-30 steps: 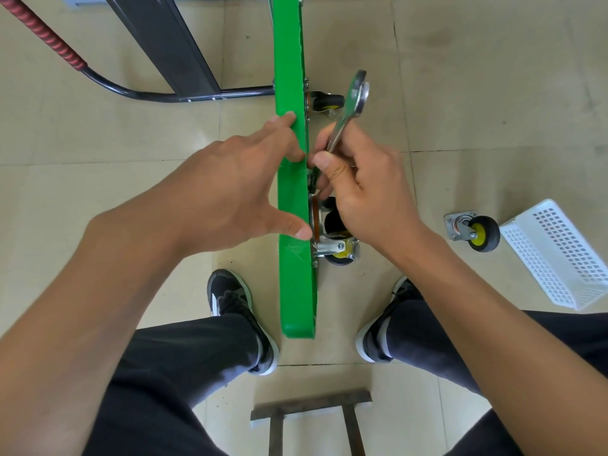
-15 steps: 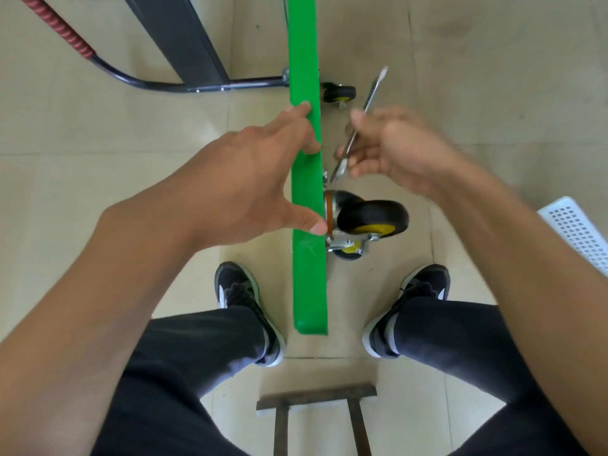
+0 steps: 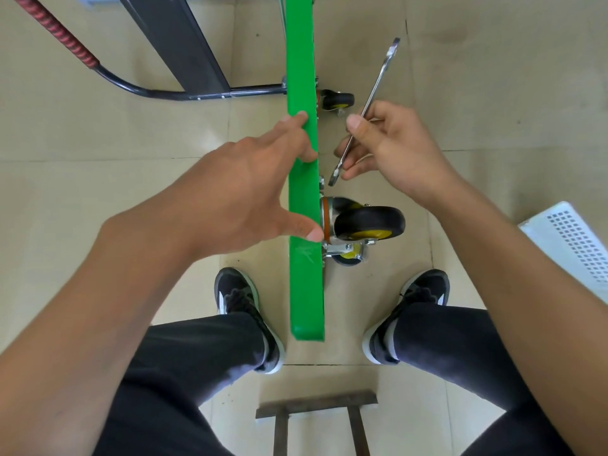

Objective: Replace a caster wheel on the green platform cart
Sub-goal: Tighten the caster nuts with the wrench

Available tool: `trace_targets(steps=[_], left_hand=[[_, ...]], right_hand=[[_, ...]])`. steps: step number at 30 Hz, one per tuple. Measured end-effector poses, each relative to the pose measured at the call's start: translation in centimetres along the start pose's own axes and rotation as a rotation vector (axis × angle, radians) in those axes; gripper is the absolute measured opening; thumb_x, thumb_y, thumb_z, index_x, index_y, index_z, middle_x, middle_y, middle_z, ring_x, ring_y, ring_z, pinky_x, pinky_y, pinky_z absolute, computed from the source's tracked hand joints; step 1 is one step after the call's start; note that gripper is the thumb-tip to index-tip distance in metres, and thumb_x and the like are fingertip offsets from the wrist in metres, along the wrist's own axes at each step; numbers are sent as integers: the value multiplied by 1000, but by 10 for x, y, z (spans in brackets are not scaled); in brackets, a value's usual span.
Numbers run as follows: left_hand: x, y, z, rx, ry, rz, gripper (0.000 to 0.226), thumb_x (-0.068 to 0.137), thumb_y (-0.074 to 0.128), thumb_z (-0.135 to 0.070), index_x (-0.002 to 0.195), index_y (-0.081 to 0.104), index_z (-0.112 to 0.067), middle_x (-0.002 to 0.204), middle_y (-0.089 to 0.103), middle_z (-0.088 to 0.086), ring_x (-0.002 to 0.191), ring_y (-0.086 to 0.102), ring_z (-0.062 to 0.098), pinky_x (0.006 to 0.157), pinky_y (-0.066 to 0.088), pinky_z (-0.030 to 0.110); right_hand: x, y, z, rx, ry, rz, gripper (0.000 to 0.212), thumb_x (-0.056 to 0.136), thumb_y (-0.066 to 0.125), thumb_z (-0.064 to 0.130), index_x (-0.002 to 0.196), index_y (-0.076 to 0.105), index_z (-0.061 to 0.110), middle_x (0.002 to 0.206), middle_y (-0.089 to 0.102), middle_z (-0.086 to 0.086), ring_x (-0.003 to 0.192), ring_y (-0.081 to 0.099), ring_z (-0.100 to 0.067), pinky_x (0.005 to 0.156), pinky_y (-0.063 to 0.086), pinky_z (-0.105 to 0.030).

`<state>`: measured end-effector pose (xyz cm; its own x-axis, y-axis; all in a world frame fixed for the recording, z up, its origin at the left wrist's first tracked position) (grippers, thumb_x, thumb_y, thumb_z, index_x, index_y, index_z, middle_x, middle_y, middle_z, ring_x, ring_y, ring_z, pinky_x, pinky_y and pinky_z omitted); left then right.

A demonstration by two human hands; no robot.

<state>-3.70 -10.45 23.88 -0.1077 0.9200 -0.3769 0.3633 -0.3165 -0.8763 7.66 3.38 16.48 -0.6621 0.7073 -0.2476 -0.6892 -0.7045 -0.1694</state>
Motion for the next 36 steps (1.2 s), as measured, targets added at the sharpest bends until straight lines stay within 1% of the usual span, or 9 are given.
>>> trace_targets(steps=[4,6,9,13,15,20,25,32,36], left_hand=[[0,-1,0,-15,-3,4,105,64,74,-66,149,24,-30,163,20,-19,136,41,20,98,38,34],[0,-4,2,-49,-2,-10,96,64,74,-66,144,34,-33,162,18,-22,137,41,19,102,39,36],[0,-8,2,-73,0,-29,79,61,70,-66,131,45,-38,162,13,-25,139,39,17,104,37,36],[2,-9,1,-77,-10,-32,77,61,72,-64,128,46,-38,162,13,-26,140,39,17,103,37,35],[2,-10,1,-68,-14,-40,76,61,72,-65,128,47,-38,161,14,-26,140,39,18,103,37,35],[3,-11,2,-36,-2,-53,75,61,72,-67,126,49,-37,162,15,-24,139,42,20,103,37,34],[4,-11,1,-9,0,-47,75,62,71,-67,126,49,-35,163,14,-22,138,44,22,103,38,36],[4,-10,1,-5,-2,-44,75,60,70,-68,126,49,-36,162,14,-23,137,45,23,102,38,36],[4,-9,2,1,-4,-47,75,61,70,-69,126,49,-37,162,14,-24,136,45,22,100,37,34]], right_hand=[[3,5,-7,-11,-24,-12,10,105,51,14,98,54,7,97,65,-35,66,67,-28,63,62,-38],[3,7,-10,-14,-28,0,12,105,50,12,104,54,1,96,65,-34,69,68,-32,63,62,-36],[3,10,-14,-30,-35,29,8,104,50,12,103,55,5,95,67,-30,73,69,-35,64,62,-35],[4,16,-20,-36,-22,84,7,104,51,10,99,56,9,91,70,-23,69,69,-29,63,61,-34],[4,17,-23,-22,-15,92,7,104,51,9,99,56,8,89,70,-21,69,69,-27,64,61,-35],[3,11,-21,23,-27,66,8,104,51,10,100,56,6,93,70,-25,75,68,-39,68,63,-43],[3,11,-17,39,-44,66,7,103,52,10,101,57,6,93,70,-25,75,69,-35,70,63,-45],[2,19,-16,-33,-61,92,7,103,53,10,103,58,4,88,71,-20,75,70,-38,70,63,-47],[7,22,-16,-121,-81,92,16,102,54,13,106,58,-3,89,70,-22,71,72,-33,69,62,-50]])
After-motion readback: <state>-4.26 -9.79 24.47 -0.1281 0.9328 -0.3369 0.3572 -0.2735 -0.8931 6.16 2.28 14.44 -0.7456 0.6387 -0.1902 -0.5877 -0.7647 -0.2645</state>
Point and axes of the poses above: each hand's wrist, its own x-axis towards the middle knuckle, its own y-axis out of the palm, z = x × y, the point moved 6 cm from there along x, towards the middle knuckle
